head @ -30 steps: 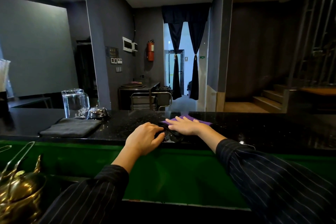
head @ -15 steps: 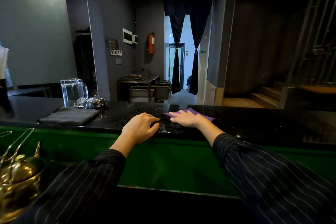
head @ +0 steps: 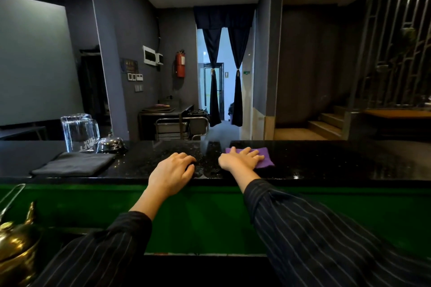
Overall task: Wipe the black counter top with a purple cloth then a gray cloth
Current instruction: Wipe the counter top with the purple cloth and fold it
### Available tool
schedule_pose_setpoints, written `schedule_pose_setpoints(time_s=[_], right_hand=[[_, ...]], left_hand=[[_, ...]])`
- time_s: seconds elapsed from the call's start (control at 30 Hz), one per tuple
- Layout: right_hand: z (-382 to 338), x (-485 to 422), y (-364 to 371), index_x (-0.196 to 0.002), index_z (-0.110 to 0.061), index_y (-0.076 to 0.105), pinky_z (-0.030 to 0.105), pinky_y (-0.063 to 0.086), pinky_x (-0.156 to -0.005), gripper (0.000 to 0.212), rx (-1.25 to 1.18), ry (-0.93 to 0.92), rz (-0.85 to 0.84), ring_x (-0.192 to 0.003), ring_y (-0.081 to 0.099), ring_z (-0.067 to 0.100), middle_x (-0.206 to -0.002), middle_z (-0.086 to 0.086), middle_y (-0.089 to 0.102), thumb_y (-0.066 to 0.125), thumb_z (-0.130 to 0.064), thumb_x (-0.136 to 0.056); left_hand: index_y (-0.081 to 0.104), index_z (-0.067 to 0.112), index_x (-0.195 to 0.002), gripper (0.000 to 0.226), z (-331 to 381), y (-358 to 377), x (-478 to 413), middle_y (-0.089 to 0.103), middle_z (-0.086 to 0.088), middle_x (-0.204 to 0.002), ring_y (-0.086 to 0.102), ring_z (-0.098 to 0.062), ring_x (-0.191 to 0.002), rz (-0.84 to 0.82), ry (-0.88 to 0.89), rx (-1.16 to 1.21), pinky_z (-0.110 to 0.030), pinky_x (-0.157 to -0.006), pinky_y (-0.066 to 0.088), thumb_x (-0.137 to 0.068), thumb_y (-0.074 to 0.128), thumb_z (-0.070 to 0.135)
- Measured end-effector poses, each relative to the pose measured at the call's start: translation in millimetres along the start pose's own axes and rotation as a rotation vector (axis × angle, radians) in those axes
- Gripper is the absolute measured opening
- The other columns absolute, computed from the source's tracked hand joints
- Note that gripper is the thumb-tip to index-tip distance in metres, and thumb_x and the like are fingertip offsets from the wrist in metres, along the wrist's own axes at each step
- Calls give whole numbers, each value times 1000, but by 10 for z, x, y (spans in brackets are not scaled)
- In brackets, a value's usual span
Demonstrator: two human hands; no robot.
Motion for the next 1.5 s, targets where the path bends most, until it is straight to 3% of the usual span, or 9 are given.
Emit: schedule_pose_setpoints(time_s=[0.23,0.43,0.5,0.6,0.73,0.97,1.2,1.5], right_hand=[[-580,297,102,-156,-35,8,63,-3,-115,65,-19,-223,-24,-147,-2,48,-163,17,0,27,-55,-97],[-346,442,89,-154,-41,10,62,-2,-116,57,-59,-299,-31,-149,-1,42,-165,9,2,21,-53,-99],[-171,471,77,-154,-41,11,61,-2,-117,56,-64,-300,-19,-150,-1,40,-165,7,2,20,-53,-100],[204,487,34,-154,-42,12,60,0,-117,56,-74,-269,20,-150,1,38,-165,6,5,18,-53,-100],[794,491,-7,-154,-42,14,59,3,-118,55,-81,-220,57,-150,4,36,-165,5,8,17,-53,-100],[1528,358,-48,-153,-44,12,57,1,-118,55,-83,-126,26,-151,2,35,-165,2,5,16,-57,-100],[1533,64,-75,-153,-45,9,57,1,-118,58,-69,-107,-26,-151,0,36,-165,3,1,17,-62,-98],[975,-322,-126,-155,-40,8,58,0,-119,64,-29,-183,-33,-150,0,39,-165,8,-1,17,-65,-97]], left_hand=[[53,21,-126,36,-45,66,-53,56,0,-123,49,-20,-112,-68,3,1,-38,-91,45,-96,36,32],[54,19,-127,36,-11,83,-7,53,-1,-130,48,-20,-119,-78,-84,20,-41,-95,45,-97,34,26],[57,18,-123,39,14,66,60,56,-1,-129,51,-22,-119,-32,-159,48,-41,-93,45,-97,30,30],[62,17,-112,60,148,17,172,63,-1,-122,54,-22,-117,51,-160,28,-42,-96,41,-89,14,44],[47,22,-136,48,266,105,290,46,3,-144,35,-18,-138,-47,-174,22,-47,-115,18,-100,23,42],[23,24,-148,55,253,120,469,22,3,-157,14,-19,-147,-189,-173,-1,-48,-119,7,-99,23,49],[20,25,-149,56,280,101,443,18,3,-158,8,-17,-148,-230,-212,37,-48,-119,1,-98,24,49],[21,30,-148,55,221,133,343,18,6,-157,8,-15,-147,-306,-296,63,-45,-118,-3,-97,27,51]])
Point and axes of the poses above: each hand's wrist, its own x-axis away from the middle knuckle, its own y-axis out of the palm, z = x × y, the point moved 6 cm from there along -x, towards the middle knuckle
